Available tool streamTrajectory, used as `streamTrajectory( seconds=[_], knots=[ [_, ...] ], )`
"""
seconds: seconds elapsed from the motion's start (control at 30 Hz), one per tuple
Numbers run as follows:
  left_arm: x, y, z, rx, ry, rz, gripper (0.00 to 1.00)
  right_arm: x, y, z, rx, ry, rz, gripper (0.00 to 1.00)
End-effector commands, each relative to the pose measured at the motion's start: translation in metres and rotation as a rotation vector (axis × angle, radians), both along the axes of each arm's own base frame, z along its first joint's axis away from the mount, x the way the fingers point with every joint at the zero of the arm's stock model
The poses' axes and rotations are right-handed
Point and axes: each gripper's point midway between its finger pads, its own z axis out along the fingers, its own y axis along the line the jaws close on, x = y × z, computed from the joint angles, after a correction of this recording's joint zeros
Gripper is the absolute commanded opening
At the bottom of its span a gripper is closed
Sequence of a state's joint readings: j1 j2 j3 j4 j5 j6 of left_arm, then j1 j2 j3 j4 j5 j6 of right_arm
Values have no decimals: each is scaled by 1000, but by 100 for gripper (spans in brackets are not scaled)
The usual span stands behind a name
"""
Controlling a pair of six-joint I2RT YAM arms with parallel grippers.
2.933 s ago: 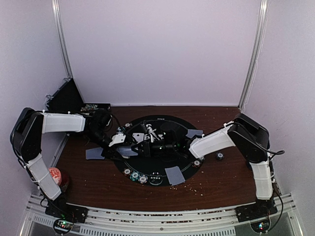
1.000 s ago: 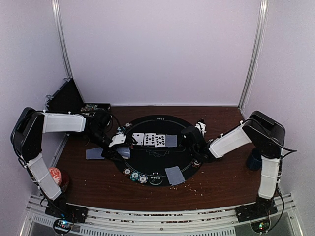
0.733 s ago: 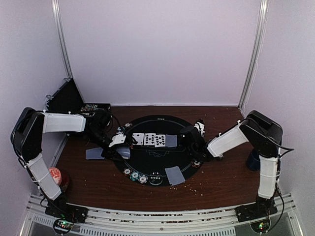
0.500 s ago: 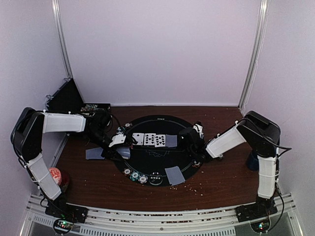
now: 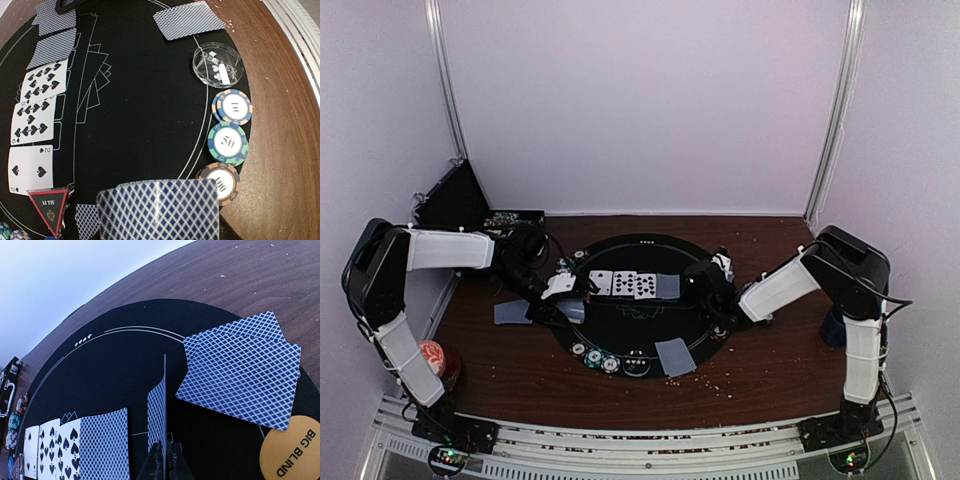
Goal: Distribute texas hold em gaming equipment
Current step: Distribute the poker card in the community card area.
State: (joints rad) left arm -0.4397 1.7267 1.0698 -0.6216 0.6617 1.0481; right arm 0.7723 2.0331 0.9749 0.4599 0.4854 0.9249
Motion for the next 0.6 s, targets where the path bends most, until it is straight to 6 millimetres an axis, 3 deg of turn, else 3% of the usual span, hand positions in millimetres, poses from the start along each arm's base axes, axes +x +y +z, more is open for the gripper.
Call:
streamTrajectory(
  seconds=[0.0,0.27,0.57],
  knots=[
    [3,-4,0,-15,1,-4,47,0,-7,1,34,-2,-3,0],
    [3,-3,1,-14,1,-5,47,5,3,-5,200,1,83,0],
    [3,-4,0,-14,1,-7,47,4,7,-11,222,14,105,0]
  ],
)
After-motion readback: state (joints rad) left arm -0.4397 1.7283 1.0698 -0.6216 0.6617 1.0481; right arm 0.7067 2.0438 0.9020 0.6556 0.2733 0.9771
